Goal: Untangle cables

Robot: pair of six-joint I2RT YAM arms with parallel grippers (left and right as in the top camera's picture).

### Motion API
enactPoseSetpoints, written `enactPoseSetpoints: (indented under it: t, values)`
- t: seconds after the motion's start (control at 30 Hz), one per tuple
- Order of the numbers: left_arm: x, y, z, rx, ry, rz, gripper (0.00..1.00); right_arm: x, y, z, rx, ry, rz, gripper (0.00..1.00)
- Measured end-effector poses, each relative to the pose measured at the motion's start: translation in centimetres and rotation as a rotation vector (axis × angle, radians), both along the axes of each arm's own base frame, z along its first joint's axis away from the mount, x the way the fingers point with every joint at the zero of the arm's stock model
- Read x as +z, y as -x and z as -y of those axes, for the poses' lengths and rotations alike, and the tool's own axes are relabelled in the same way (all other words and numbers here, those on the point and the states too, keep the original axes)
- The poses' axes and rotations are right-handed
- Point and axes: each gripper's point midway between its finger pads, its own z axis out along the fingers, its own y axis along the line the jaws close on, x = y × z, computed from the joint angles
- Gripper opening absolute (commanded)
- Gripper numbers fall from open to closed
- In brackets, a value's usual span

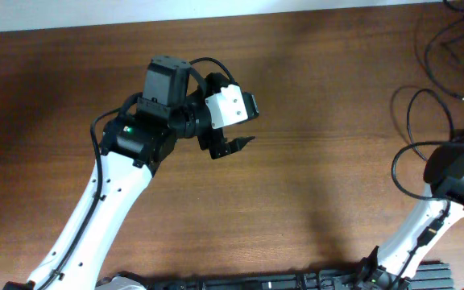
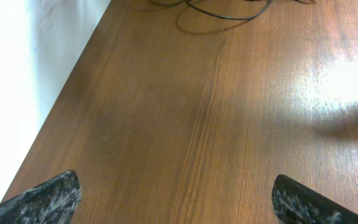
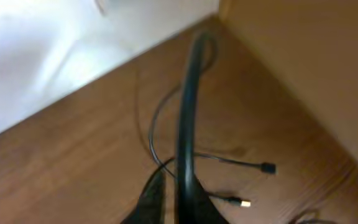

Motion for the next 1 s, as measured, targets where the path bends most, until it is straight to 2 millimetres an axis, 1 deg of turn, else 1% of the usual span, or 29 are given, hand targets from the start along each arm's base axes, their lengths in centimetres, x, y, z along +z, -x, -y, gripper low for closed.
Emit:
enactPoseSetpoints:
  t: [0.03, 0.07, 0.1, 0.17, 0.2, 0.23, 0.33, 0.4, 0.53, 0.6, 0.67, 0.77, 0.83, 0.93, 0.97, 1.0]
  values:
    - [0.0, 0.0, 0.0, 0.000, 0.000, 0.000, 0.99, -0.9, 0.1, 0.3, -0.006, -0.008, -0.021, 0.91]
    - [0.0, 0.0, 0.0, 0.000, 0.000, 0.000, 0.99, -1.8, 0.3, 0.5, -0.012, -0.020, -0.042, 0.98]
    - [0.0, 0.0, 0.0, 0.000, 0.000, 0.000, 0.99, -2.9, 0.5, 0.8, -0.018, -0.032, -0.067, 0.99]
    - [0.0, 0.0, 0.0, 0.000, 0.000, 0.000, 0.99, -4.4, 0.8, 1.0, -0.023, -0.051, -0.104, 1.00]
    - [0.0, 0.0, 0.0, 0.000, 0.000, 0.000, 0.99, -5.7, 1.1, 1.0, -0.026, -0.070, -0.137, 0.99]
    - [0.0, 0.0, 0.0, 0.000, 0.000, 0.000, 0.99, -6.5, 1.2, 1.0, -0.025, -0.080, -0.156, 0.99]
    - [0.0, 0.0, 0.0, 0.000, 0.000, 0.000, 0.99, -7.0, 1.1, 0.5, -0.007, -0.108, -0.161, 0.99]
    - [0.0, 0.0, 0.0, 0.000, 0.000, 0.000, 0.99, -7.1, 0.9, -0.3, 0.021, -0.142, -0.154, 0.99]
    - [0.0, 0.0, 0.0, 0.000, 0.000, 0.000, 0.99, -7.6, 0.7, -2.2, 0.087, -0.233, -0.146, 0.99]
    - [0.0, 0.0, 0.0, 0.000, 0.000, 0.000, 0.99, -7.9, 0.9, -3.4, 0.119, -0.290, -0.153, 0.99]
    - [0.0, 0.0, 0.0, 0.000, 0.000, 0.000, 0.99, -7.9, 1.3, -4.2, 0.135, -0.324, -0.162, 0.99]
    - [0.0, 0.0, 0.0, 0.000, 0.000, 0.000, 0.99, -6.9, 2.3, -5.2, 0.146, -0.351, -0.176, 0.99]
    - [0.0, 0.0, 0.0, 0.000, 0.000, 0.000, 0.99, -5.4, 3.1, -6.0, 0.154, -0.356, -0.171, 0.99]
    - [0.0, 0.0, 0.0, 0.000, 0.000, 0.000, 0.99, -1.3, 5.1, -8.2, 0.187, -0.366, -0.140, 0.99]
    - [0.0, 0.0, 0.0, 0.000, 0.000, 0.000, 0.99, 0.2, 6.2, -9.5, 0.203, -0.379, -0.142, 0.99]
    - [0.0, 0.0, 0.0, 0.000, 0.000, -0.001, 0.99, 1.3, 6.9, -10.4, 0.216, -0.379, -0.135, 0.99]
